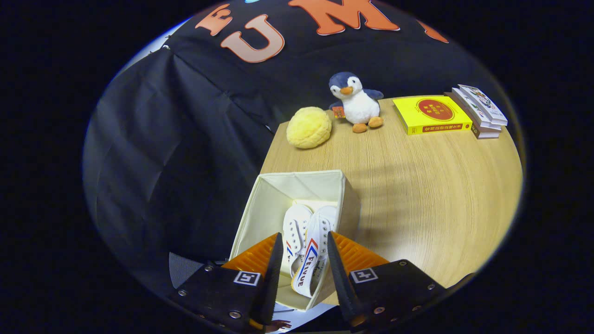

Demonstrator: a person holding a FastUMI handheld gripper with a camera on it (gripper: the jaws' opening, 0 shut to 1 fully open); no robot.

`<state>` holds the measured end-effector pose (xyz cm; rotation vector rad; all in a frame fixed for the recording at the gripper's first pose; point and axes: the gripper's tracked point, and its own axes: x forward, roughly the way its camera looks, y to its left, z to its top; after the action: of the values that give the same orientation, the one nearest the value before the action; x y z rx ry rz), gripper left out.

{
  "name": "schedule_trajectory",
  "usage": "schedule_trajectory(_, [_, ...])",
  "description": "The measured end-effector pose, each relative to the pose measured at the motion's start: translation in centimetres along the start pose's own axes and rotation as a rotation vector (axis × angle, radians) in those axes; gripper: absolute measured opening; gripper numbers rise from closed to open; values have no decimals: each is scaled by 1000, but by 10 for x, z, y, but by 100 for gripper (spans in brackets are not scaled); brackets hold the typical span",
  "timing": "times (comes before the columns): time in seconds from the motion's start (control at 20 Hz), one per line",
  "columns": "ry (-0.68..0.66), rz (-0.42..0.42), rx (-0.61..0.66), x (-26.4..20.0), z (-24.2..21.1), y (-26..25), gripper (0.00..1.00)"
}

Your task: Open the storage box then place both shoes into the box .Put the left shoe in first, then the right shoe, with the right side of both shoes facing outward in a uniform manner.

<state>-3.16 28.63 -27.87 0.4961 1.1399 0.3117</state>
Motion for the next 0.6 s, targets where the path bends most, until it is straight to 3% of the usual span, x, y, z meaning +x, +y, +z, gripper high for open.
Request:
schedule_trajectory(0.3, [-130,37,-24,-43,33,-39,79])
schedule_trajectory(0.6, [-351,108,-43,-106,79,-77,92])
